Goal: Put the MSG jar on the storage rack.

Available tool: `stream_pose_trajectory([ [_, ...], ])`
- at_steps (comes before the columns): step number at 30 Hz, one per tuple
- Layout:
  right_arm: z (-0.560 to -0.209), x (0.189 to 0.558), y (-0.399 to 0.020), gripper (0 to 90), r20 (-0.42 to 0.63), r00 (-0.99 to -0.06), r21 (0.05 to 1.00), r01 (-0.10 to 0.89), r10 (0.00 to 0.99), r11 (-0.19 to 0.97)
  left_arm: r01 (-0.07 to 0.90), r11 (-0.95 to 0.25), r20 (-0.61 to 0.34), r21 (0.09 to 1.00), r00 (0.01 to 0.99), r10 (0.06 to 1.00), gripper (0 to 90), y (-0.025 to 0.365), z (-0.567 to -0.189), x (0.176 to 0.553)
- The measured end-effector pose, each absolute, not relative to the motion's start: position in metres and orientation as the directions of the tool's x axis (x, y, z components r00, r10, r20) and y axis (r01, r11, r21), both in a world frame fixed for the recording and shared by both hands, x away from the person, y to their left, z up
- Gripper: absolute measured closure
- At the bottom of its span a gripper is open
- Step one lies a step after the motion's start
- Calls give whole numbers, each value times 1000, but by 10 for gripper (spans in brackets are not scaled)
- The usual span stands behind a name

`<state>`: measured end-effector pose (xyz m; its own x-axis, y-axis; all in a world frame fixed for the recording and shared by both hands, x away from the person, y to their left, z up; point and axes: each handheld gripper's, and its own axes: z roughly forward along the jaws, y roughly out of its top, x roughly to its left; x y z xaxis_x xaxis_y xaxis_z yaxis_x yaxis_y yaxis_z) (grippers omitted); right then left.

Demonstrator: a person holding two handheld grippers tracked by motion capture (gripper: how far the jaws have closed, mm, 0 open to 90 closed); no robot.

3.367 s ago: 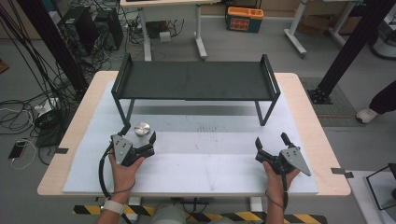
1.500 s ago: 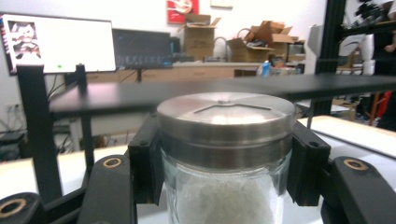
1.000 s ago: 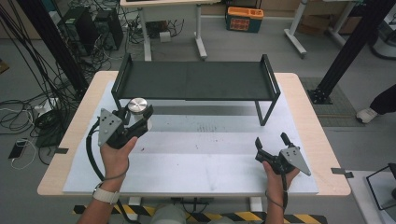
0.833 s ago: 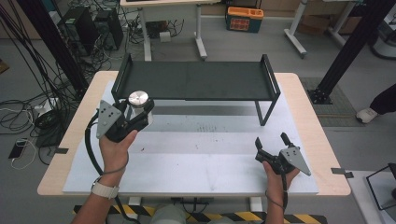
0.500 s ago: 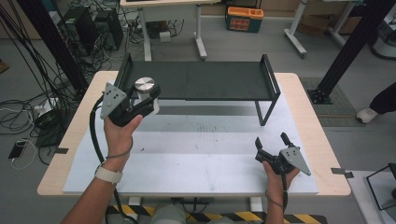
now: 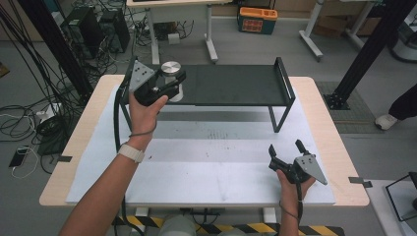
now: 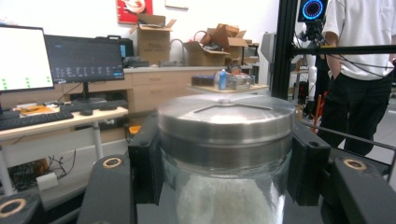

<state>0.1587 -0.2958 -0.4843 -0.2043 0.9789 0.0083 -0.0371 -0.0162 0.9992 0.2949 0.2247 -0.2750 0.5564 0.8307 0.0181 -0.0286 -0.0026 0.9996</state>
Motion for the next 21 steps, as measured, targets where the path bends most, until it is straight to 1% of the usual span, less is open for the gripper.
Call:
stream_pose_trajectory([
  [4, -484, 159, -296, 49, 8, -205, 999, -38, 979, -17, -14, 21, -10, 1000, 558, 830, 420, 218, -274, 312],
  [10, -485, 159, -296, 50, 7, -204, 999, -39, 979, -16, 30, 9, -23, 1000, 533, 846, 420, 208, -274, 336],
  [18, -485, 158, -296, 50, 7, -205, 999, -41, 979, -16, 60, -21, -11, 998, 497, 868, 420, 197, -278, 359],
  [21, -485, 158, -296, 50, 7, -205, 999, -41, 979, -16, 57, -30, -2, 998, 494, 870, 420, 194, -280, 364],
])
